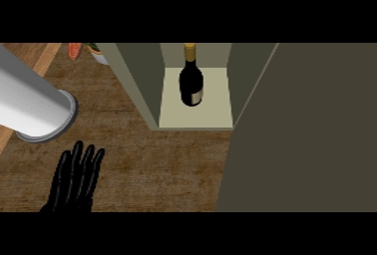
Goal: Pick up the wine, place it into the cabinet and close the cabinet
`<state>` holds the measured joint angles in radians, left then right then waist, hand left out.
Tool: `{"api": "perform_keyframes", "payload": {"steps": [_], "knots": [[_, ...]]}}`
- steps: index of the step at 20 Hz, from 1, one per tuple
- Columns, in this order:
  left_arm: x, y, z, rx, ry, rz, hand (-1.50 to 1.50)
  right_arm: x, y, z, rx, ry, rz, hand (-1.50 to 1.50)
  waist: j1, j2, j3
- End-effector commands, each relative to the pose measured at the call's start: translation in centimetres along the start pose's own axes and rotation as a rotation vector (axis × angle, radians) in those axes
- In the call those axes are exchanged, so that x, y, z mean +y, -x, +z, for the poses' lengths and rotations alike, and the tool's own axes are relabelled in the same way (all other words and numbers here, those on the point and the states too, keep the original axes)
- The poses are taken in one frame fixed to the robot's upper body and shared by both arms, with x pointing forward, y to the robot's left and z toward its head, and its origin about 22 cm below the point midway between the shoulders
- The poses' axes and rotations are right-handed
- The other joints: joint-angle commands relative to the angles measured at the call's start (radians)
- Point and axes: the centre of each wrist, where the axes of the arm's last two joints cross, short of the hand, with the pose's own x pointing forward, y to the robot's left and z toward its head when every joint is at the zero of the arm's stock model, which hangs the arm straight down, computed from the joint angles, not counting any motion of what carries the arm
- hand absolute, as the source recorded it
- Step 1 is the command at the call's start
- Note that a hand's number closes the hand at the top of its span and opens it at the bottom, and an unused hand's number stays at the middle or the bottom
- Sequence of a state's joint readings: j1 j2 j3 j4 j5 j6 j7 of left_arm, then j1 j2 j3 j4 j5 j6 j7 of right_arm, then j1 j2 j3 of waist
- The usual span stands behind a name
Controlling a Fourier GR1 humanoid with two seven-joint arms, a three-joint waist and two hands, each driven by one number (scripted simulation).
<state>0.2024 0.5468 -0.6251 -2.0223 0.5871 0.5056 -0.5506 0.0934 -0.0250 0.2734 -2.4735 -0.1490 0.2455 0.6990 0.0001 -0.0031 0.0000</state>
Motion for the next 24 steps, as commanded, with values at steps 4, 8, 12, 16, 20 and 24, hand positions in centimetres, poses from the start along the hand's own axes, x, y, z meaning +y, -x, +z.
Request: {"api": "perform_keyframes", "payload": {"steps": [4,8,12,16,20,24], "knots": [[3.0,-3.6,-0.5,-0.044,-0.042,-0.001,-1.50,2.0,-1.7,2.5,-0.011,-0.151,-0.152,1.50,0.007,-0.002,0.000],[4.9,-4.1,-1.0,-0.060,-0.059,-0.002,-1.50,3.7,-1.5,1.2,-0.048,-0.305,-0.042,1.50,0.008,-0.001,0.000],[7.6,-3.9,-0.8,-0.026,-0.053,-0.006,-1.50,6.6,-2.8,1.1,-0.047,-0.347,-0.079,1.50,0.004,-0.002,-0.002],[11.3,-5.0,-1.1,-0.042,-0.074,-0.054,-1.50,7.6,-3.5,2.3,-0.064,-0.369,-0.110,1.50,-0.001,-0.007,-0.003],[11.1,-5.9,-1.6,-0.037,-0.069,-0.046,-1.50,9.3,-3.5,1.8,-0.059,-0.391,-0.141,1.50,-0.003,-0.008,-0.003],[11.6,-6.0,-0.8,-0.034,-0.055,-0.049,-1.50,10.4,-2.5,0.3,-0.084,-0.338,-0.138,1.50,0.007,-0.009,-0.004]]}}
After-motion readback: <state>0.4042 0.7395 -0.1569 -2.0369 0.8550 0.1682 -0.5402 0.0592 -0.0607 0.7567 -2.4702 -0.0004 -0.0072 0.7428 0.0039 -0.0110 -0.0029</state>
